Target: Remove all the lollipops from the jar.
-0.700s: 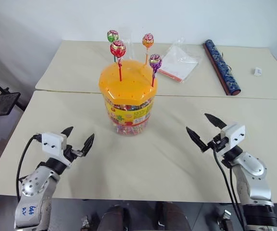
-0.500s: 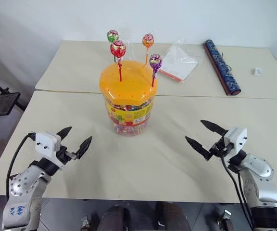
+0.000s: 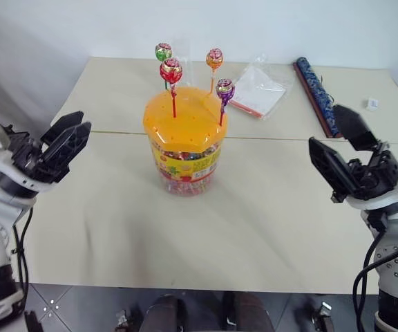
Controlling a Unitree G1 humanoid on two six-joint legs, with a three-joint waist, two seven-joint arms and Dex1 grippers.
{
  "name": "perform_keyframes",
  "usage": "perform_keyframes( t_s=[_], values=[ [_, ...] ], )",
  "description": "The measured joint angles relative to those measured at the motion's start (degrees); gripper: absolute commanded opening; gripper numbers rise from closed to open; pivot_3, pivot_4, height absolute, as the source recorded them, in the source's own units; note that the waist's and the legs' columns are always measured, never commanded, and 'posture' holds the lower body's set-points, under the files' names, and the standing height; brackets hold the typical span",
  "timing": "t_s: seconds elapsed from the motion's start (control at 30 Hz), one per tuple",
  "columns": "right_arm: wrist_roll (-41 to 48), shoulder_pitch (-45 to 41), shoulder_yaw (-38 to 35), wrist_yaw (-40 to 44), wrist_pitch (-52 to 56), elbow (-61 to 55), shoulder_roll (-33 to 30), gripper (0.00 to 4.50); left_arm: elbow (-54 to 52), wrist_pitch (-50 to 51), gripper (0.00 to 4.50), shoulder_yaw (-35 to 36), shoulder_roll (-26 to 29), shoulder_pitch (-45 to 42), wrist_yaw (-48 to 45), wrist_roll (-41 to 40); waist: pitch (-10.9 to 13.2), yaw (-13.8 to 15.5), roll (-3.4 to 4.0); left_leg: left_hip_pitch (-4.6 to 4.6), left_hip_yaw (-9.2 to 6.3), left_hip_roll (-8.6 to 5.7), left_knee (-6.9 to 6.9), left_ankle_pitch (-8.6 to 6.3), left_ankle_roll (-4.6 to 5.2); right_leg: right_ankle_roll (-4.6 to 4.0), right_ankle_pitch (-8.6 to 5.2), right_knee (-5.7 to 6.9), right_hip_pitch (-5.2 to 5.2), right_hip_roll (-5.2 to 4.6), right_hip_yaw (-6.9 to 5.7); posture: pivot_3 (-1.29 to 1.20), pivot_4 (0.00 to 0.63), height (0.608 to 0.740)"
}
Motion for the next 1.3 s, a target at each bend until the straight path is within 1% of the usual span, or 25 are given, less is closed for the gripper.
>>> perform_keyframes(
  t_s=[0.03,0.1,0.27,0.33,0.47,0.57,0.67,0.77,0.97,1.27,1.3],
  values=[
    [-0.04,0.08,-0.11,-0.50,-0.04,-0.42,0.21,4.50,2.42,-1.28,4.48,-1.05,-0.82,-2.54,-0.14,1.91,0.00,0.10,0.00,0.01,0.07,-0.01,0.01,0.01,0.01,0.01,0.01,-0.01,0.00,0.01,0.05,0.00,0.150,0.740],
    [-0.35,-0.14,0.12,-1.31,-0.07,-0.55,0.65,4.50,8.81,-5.40,4.48,-4.13,-4.41,-10.13,-0.20,6.57,0.00,0.90,-0.05,-0.01,0.18,0.02,0.09,0.04,0.06,0.04,0.02,-0.11,0.00,0.09,0.15,0.00,0.150,0.740],
    [-2.17,1.05,0.16,-1.30,-1.15,-0.46,1.89,4.50,25.28,-13.37,4.48,-13.53,-15.00,-28.97,-3.56,17.13,-0.05,1.98,-0.24,-0.08,0.31,-0.26,0.10,0.05,0.13,0.19,0.11,-0.26,-0.02,0.17,0.23,0.00,0.150,0.740],
    [-2.42,1.65,0.07,-1.32,-1.54,-0.49,2.48,4.50,31.06,-15.35,4.48,-16.01,-16.67,-34.46,-4.70,20.66,-0.05,1.61,-0.25,-0.08,0.44,-0.30,-0.03,0.04,0.14,0.22,0.12,-0.30,-0.11,0.18,0.24,0.00,0.150,0.740],
    [-2.85,4.08,-0.20,-1.29,-2.41,-0.47,2.88,4.50,40.61,-17.97,4.48,-16.11,-17.49,-41.49,-6.22,24.52,-0.04,0.59,-0.24,-0.05,0.81,-0.05,-0.23,0.04,0.10,0.19,0.11,-0.34,-0.23,0.41,0.21,0.00,0.150,0.740],
    [-3.26,4.20,-0.20,-1.40,-3.14,-0.51,3.19,4.50,44.30,-18.24,3.86,-16.12,-17.76,-43.29,-7.50,26.43,-0.04,0.57,-0.24,-0.05,0.88,-0.03,-0.17,0.06,0.06,0.17,0.10,-0.30,-0.22,0.42,0.23,0.00,0.150,0.740],
    [-3.38,4.65,-0.16,-1.85,-3.46,-0.99,3.65,4.50,46.14,-17.85,2.98,-16.04,-17.77,-43.73,-9.44,27.69,-0.03,0.83,-0.26,-0.07,0.83,0.00,-0.03,0.05,0.09,0.18,0.10,-0.28,-0.21,0.36,0.32,0.00,0.150,0.740],
    [-3.84,4.63,0.12,-3.26,-3.46,-2.68,3.98,4.50,46.77,-17.12,1.99,-16.11,-17.30,-43.75,-11.77,28.66,-0.02,1.31,-0.28,-0.11,0.79,0.04,0.04,0.04,0.10,0.19,0.10,-0.27,-0.21,0.30,0.33,0.00,0.150,0.740],
    [-4.52,3.95,0.53,-5.63,-3.37,-3.91,3.98,4.50,47.47,-16.47,0.04,-16.31,-16.59,-44.41,-14.94,30.88,-0.02,1.21,-0.28,-0.11,0.79,0.02,0.04,0.03,0.11,0.20,0.11,-0.26,-0.21,0.31,0.34,0.00,0.150,0.740],
    [-5.19,2.14,2.32,-6.54,-3.27,-3.91,3.97,4.50,49.64,-17.53,0.02,-15.73,-15.55,-46.36,-17.90,33.12,-0.02,1.07,-0.28,-0.11,0.78,0.02,0.04,0.03,0.12,0.20,0.11,-0.26,-0.22,0.32,0.34,0.00,0.150,0.740],
    [-5.20,1.99,2.36,-6.55,-3.23,-3.90,3.96,4.50,49.61,-17.06,0.19,-15.52,-15.01,-46.42,-18.78,33.07,-0.02,0.99,-0.28,-0.11,0.79,0.02,0.03,0.03,0.12,0.20,0.11,-0.25,-0.23,0.34,0.35,0.00,0.150,0.740]
  ],
)
